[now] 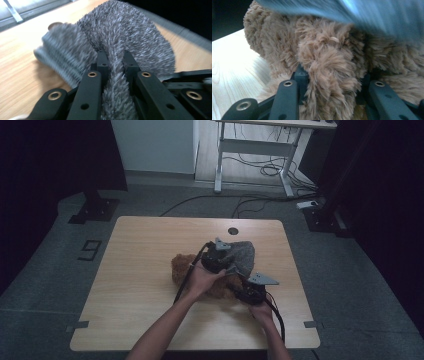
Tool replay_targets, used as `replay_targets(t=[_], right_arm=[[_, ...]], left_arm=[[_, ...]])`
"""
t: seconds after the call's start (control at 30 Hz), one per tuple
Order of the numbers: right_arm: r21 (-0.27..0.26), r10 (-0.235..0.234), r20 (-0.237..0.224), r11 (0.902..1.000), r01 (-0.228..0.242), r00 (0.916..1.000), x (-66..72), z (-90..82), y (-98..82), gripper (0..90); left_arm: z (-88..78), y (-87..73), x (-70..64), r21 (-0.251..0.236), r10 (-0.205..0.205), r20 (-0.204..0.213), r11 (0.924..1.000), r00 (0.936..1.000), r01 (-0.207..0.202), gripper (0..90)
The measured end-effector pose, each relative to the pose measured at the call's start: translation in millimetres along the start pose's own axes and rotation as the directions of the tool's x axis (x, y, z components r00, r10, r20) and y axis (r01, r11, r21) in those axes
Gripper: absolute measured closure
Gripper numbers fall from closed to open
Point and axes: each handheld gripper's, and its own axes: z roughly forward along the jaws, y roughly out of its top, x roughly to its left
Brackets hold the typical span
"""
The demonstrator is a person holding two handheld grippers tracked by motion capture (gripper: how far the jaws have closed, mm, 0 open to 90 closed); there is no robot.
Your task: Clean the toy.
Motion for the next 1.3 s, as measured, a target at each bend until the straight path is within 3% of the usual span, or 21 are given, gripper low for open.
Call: replay_targets(t=[0.07, 0.13, 0.37, 0.47, 0.63, 0.73, 0.8, 0.93, 1.03, 1.13, 1.23, 1.3], right_arm=[[0.001, -0.003, 0.003, 1.0000, 0.003, 1.0000, 0.4, -0.1, 0.1, 59.5], [0.003, -0.003, 0.006, 1.0000, 0.003, 1.0000, -0.6, 0.0, 0.0, 59.5], [0.005, -0.014, 0.011, 0.9999, 0.014, 0.9998, 1.7, 0.1, 0.5, 59.5], [0.004, -0.022, 0.012, 0.9997, 0.022, 0.9997, 2.6, 0.7, 1.1, 59.4], [0.010, -0.031, 0.008, 0.9995, 0.031, 0.9995, 3.9, 0.7, 1.8, 59.4], [0.010, -0.031, 0.008, 0.9995, 0.031, 0.9995, 3.5, 0.9, 1.9, 59.3], [0.010, -0.027, 0.008, 0.9996, 0.027, 0.9996, 2.7, 0.8, 1.8, 59.4], [0.010, -0.016, 0.009, 0.9998, 0.016, 0.9998, 1.2, 0.4, 1.6, 59.4], [0.012, -0.018, 0.006, 0.9998, 0.018, 0.9998, 1.1, 0.2, 1.6, 59.4], [0.012, -0.021, 0.005, 0.9997, 0.021, 0.9998, 1.2, 0.3, 1.5, 59.3], [0.012, -0.016, 0.005, 0.9998, 0.016, 0.9999, 0.4, 0.1, 1.1, 59.4], [0.012, -0.015, 0.006, 0.9998, 0.015, 0.9999, 0.4, 0.1, 1.0, 59.4]], left_arm=[[9.3, -4.7, 0.3, 0.007, 0.005, -0.020, 1.0000, 0.9998, -0.004, 79.7], [8.5, -7.7, 6.6, -0.002, -0.033, 0.000, 0.9994, 0.9994, 0.033, 79.7], [-15.2, -25.8, 38.3, 0.011, -0.071, -0.069, 0.9973, 0.9950, 0.072, 79.8], [-27.4, -38.0, 51.2, -0.012, -0.109, -0.045, 0.9940, 0.9930, 0.109, 79.8], [-47.4, -51.2, 56.3, -0.076, -0.112, -0.019, 0.9910, 0.9935, 0.110, 79.9], [-57.6, -54.1, 60.3, -0.088, -0.108, -0.035, 0.9906, 0.9936, 0.105, 79.9], [-65.5, -54.3, 65.9, -0.091, -0.105, -0.069, 0.9910, 0.9921, 0.098, 79.8], [-78.6, -62.9, 89.4, -0.074, -0.140, -0.138, 0.9886, 0.9805, 0.131, 79.6], [-84.7, -82.1, 109.5, -0.070, -0.210, -0.110, 0.9766, 0.9715, 0.203, 79.5], [-91.2, -98.7, 122.5, -0.075, -0.247, -0.147, 0.9684, 0.9578, 0.238, 79.7], [-94.5, -112.9, 133.3, -0.064, -0.287, -0.159, 0.9579, 0.9447, 0.280, 79.7], [-96.2, -115.4, 134.9, -0.073, -0.299, -0.148, 0.9539, 0.9427, 0.291, 79.8]])
